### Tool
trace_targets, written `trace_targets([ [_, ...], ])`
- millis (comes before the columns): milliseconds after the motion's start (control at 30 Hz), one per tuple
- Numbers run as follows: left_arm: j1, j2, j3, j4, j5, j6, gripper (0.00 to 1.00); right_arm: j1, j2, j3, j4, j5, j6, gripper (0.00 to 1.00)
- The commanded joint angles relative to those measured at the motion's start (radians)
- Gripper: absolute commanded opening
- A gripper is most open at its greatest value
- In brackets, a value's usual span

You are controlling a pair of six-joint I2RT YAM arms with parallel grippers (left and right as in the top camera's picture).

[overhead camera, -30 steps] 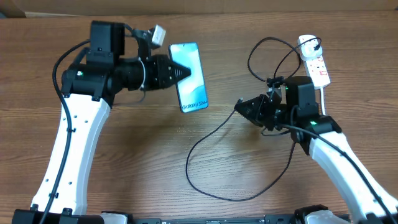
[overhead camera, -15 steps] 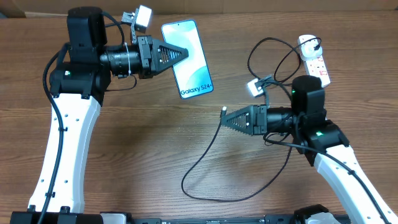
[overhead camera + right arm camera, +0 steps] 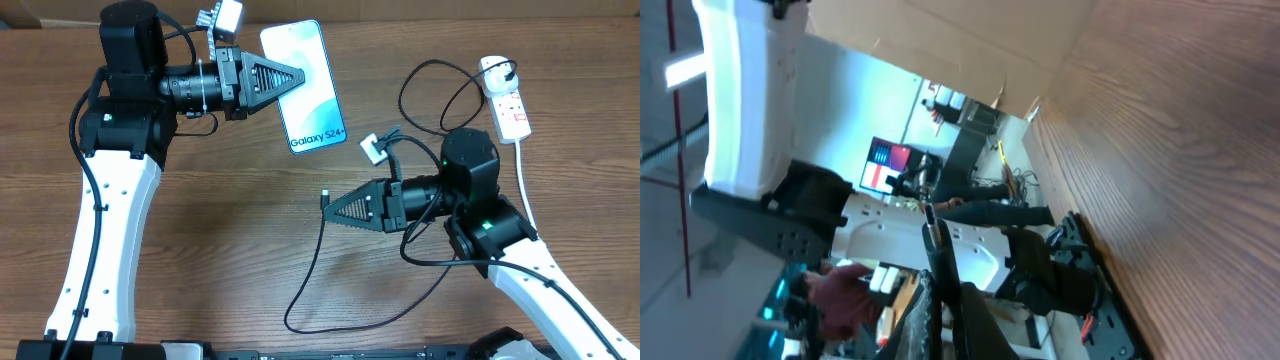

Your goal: Plug charger to phone and switch on socket

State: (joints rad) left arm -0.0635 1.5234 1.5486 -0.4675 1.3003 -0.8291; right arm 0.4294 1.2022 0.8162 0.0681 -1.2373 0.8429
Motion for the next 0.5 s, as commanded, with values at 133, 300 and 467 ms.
trace_targets([
  [133,0.013,-0.007,0.006,-0.032,0.046,0.071,0.04,0.008,-0.014,0.004,0.064,0.03,0.108,0.04],
  [300,0.047,-0.007,0.006,-0.122,-0.013,0.136,0.04,0.008,-0.014,0.004,0.16,-0.029,0.161,0.04],
  [467,0.06,-0.007,0.006,-0.219,-0.024,0.214,0.04,0.008,-0.014,0.004,0.159,-0.001,0.162,0.04],
])
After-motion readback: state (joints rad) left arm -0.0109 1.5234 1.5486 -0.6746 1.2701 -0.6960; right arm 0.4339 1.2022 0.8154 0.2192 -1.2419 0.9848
